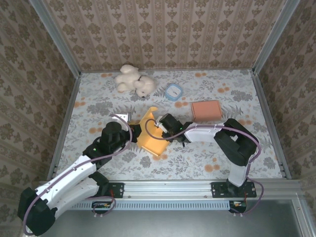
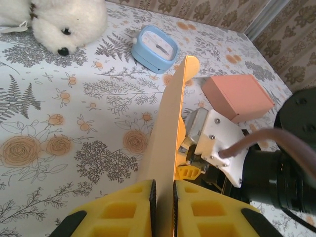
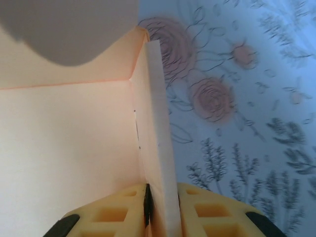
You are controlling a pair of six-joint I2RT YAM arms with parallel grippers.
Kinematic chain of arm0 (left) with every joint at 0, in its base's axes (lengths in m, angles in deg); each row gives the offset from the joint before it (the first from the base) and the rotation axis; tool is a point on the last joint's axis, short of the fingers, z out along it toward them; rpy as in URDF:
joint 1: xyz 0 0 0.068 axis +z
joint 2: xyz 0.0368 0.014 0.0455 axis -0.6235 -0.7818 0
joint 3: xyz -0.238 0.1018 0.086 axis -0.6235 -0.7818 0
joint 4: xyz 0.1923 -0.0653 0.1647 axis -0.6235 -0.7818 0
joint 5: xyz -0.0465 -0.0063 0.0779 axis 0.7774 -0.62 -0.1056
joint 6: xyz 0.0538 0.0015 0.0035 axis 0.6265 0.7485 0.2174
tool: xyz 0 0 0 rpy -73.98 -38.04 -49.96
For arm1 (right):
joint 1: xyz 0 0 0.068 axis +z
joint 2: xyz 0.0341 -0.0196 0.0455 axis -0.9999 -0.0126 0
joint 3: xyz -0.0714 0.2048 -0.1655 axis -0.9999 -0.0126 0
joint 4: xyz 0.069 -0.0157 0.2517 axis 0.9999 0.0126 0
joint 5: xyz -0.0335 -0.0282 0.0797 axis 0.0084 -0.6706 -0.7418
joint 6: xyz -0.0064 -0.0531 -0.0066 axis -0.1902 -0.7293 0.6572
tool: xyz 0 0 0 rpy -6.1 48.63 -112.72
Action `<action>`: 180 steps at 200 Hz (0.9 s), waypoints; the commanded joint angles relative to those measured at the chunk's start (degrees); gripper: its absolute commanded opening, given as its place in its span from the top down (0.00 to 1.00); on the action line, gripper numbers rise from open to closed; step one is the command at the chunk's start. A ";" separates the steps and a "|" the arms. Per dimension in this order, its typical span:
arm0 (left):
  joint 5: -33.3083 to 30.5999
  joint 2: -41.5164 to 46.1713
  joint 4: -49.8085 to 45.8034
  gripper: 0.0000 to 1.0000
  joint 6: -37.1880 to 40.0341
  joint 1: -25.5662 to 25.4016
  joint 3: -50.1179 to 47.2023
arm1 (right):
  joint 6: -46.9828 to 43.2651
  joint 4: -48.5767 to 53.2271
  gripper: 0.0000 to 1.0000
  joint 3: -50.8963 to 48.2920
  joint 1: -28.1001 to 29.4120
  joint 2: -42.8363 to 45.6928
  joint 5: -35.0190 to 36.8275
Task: Fold the paper box
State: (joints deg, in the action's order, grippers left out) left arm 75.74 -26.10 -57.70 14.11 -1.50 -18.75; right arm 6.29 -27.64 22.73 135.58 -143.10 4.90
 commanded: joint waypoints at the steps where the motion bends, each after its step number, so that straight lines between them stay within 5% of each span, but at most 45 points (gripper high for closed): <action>1: -1.89 0.63 -1.38 0.83 -1.92 0.26 -1.40 | -1.53 -4.60 0.76 -1.76 0.82 0.61 12.67; 45: -0.64 -0.35 -1.12 0.85 -1.01 0.14 -1.36 | -2.32 -7.92 0.71 -5.92 0.80 4.65 1.53; 76: 0.07 -1.08 -0.24 0.87 -0.26 -0.24 -1.52 | -0.68 -6.91 0.58 -6.16 0.59 7.45 -1.26; 109: -0.03 -1.97 0.45 0.88 3.59 -2.04 -1.31 | 4.29 -3.76 0.50 -5.69 -2.21 10.56 -12.52; 180: -12.44 1.54 7.48 0.89 17.47 -15.02 -3.82 | 18.96 -3.77 0.47 -9.15 -7.80 17.87 -26.67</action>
State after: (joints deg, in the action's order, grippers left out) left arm 70.30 -26.75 -54.40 22.96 -12.02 -21.59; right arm 18.46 -32.36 15.52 128.31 -128.24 -15.47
